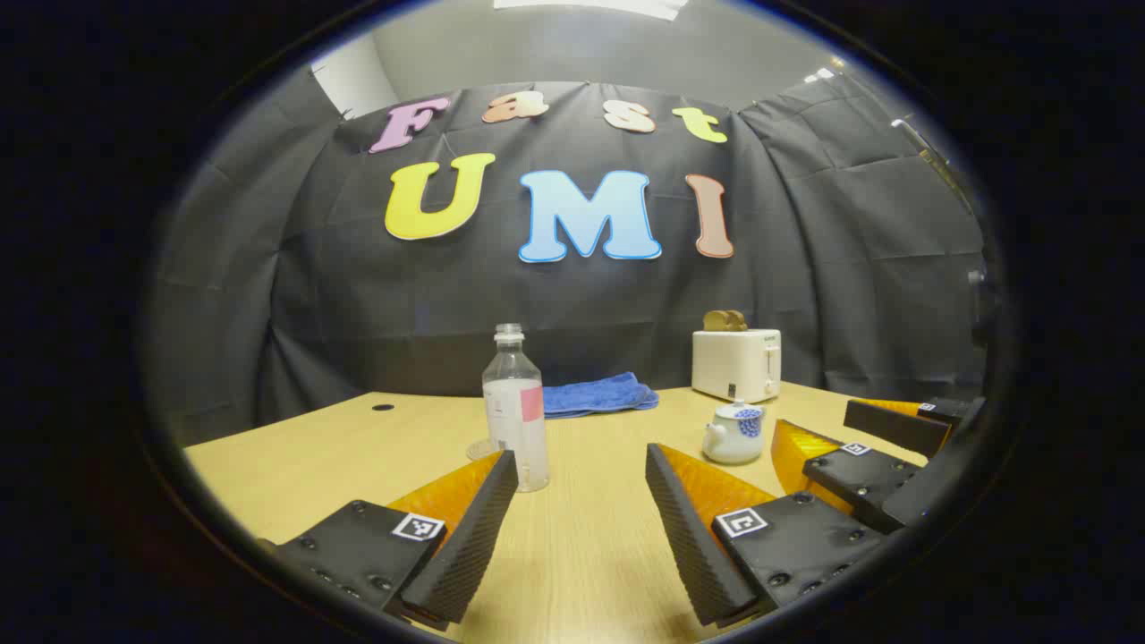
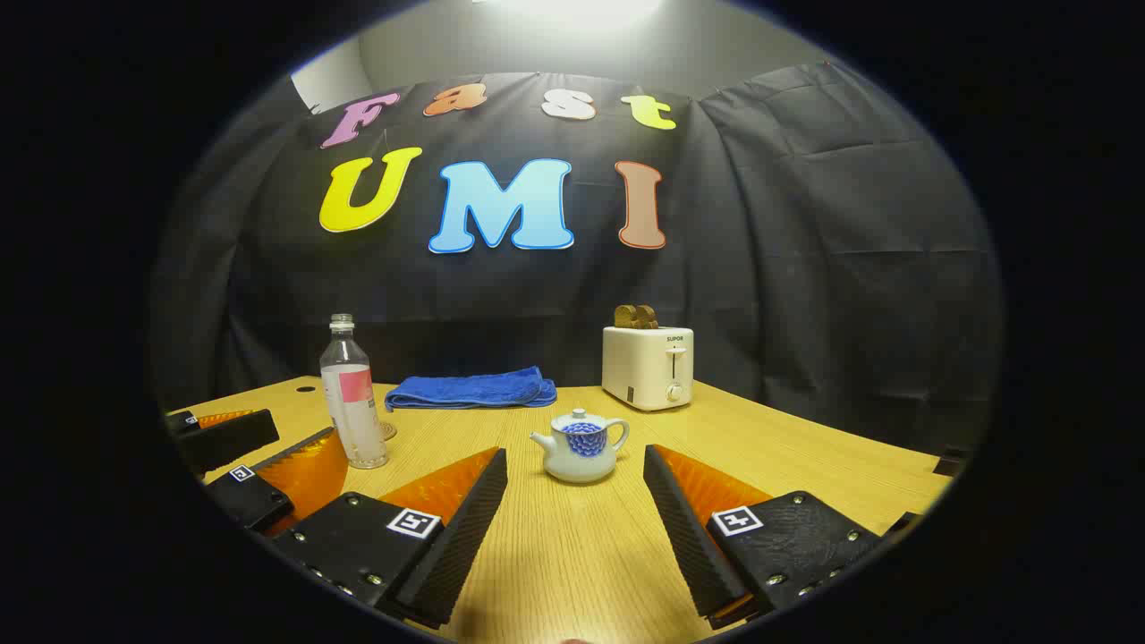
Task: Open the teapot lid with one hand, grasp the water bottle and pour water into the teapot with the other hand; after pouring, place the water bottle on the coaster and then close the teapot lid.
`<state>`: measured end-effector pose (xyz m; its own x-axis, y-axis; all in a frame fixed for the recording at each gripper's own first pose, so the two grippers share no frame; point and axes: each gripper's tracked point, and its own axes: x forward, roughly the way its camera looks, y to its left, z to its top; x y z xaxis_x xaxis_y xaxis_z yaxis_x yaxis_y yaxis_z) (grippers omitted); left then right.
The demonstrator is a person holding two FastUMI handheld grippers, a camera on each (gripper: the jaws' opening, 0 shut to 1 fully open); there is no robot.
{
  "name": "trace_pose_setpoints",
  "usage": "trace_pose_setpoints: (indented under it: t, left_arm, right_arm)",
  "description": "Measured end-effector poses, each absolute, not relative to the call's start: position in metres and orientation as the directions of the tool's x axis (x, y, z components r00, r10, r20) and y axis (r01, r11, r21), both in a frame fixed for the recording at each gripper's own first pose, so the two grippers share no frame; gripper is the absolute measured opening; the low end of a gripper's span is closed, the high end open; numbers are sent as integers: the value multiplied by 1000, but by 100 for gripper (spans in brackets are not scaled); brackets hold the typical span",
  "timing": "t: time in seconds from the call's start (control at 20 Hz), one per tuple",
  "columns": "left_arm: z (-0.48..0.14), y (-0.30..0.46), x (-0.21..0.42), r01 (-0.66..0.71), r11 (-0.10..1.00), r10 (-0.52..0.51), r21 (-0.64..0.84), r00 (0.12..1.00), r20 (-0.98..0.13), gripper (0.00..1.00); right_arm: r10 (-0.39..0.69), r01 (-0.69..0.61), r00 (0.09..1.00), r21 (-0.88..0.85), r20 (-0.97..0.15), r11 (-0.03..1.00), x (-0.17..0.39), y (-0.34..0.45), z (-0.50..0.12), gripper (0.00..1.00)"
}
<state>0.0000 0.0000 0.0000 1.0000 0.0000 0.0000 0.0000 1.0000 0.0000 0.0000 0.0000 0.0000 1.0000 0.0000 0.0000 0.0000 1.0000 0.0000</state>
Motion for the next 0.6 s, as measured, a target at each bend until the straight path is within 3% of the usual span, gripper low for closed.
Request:
trace_pose_setpoints:
  t: [0.1, 0.2, 0.3, 0.4, 0.6]
  left_arm:
    - [-2, -5, 2, 27, 1000, -27, 1, 1000, -1, 100]
    - [-5, -8, 4, 46, 999, -46, -4, 999, 2, 100]
    - [0, 6, -2, -14, 1000, 15, -5, 1000, 11, 100]
    - [-1, 22, 5, -82, 997, 82, -4, 997, 5, 100]
    - [-2, 22, 8, -94, 996, 94, -4, 996, 5, 100]
  right_arm:
    - [-7, 7, 1000, -5, 5, 1000, 1, -1, 1, 95]
    - [85, -85, 996, -9, 11, 996, 2, 8, 1, 94]
    - [174, -174, 985, -5, 6, 985, 5, 13, -1, 95]
    - [122, -122, 993, -6, 6, 993, 19, -3, 1, 95]
    - [174, -174, 985, -11, 5, 985, 18, 7, 0, 97]
